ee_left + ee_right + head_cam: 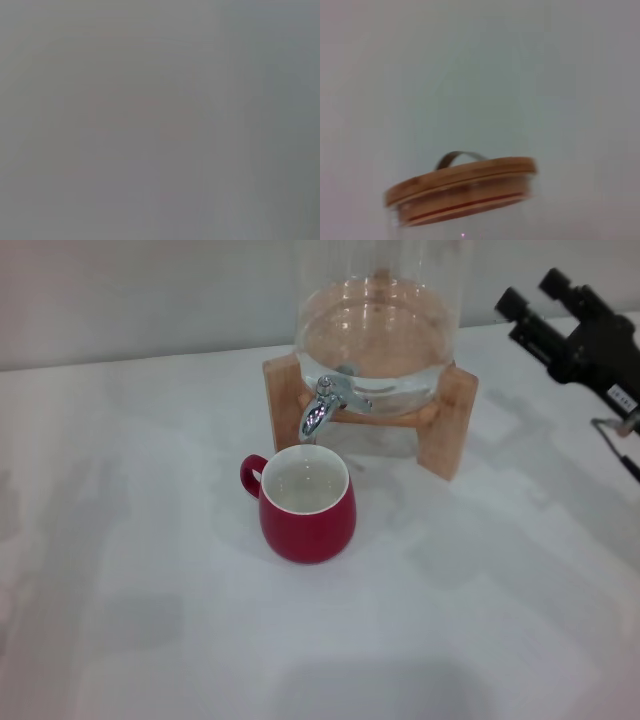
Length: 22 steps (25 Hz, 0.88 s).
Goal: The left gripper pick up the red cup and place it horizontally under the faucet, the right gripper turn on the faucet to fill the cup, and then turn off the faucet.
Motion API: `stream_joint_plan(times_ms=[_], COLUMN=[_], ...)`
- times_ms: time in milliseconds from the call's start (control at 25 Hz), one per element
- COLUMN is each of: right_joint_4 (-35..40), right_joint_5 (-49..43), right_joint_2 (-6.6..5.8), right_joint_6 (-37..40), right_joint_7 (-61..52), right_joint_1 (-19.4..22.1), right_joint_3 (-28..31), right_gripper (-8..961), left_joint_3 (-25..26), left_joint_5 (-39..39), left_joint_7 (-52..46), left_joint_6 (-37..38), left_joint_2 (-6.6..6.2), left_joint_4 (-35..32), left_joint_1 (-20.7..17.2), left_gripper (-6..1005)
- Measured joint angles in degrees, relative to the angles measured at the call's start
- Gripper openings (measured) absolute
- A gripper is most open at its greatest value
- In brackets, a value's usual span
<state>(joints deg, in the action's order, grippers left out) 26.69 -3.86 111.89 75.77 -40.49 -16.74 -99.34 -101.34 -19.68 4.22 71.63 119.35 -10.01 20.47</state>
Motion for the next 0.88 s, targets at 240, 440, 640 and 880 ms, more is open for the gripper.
stream_joint_plan(times_ms=[240,440,640,880], right_joint_4=[-0.07,-0.07,-0.07,-0.06], right_joint_5=[0.00,-0.01,-0.04,-0.04], right_joint_2=[0.08,0.57,0.61,0.56], right_joint_6=[-4.05,-7.39,-10.48,-11.15], right_joint_7=[2.50,5.19,6.89,8.33], right_joint_1=[-0.12,-0.19,-0.37,-0.21], right_joint_3=[6.77,10.44,12.68,14.12], right_gripper=[794,797,799,803], left_joint_3=[0.16,0.18,0.18,0.33], left_joint_5=[-0.88,-2.74,-4.76,-6.97], left_joint_7=[-0.06,-0.39,-0.47,-0.53], left_joint_6=[0.00,-0.52,-1.38,-1.41], left_joint_2=[-0.07,-0.16,-0.19,-0.26], left_joint_4=[0.00,0.00,-0.01,-0.08], left_joint_1=[0.01,0.01,0.00,-0.19], left_gripper=[427,428,525,585])
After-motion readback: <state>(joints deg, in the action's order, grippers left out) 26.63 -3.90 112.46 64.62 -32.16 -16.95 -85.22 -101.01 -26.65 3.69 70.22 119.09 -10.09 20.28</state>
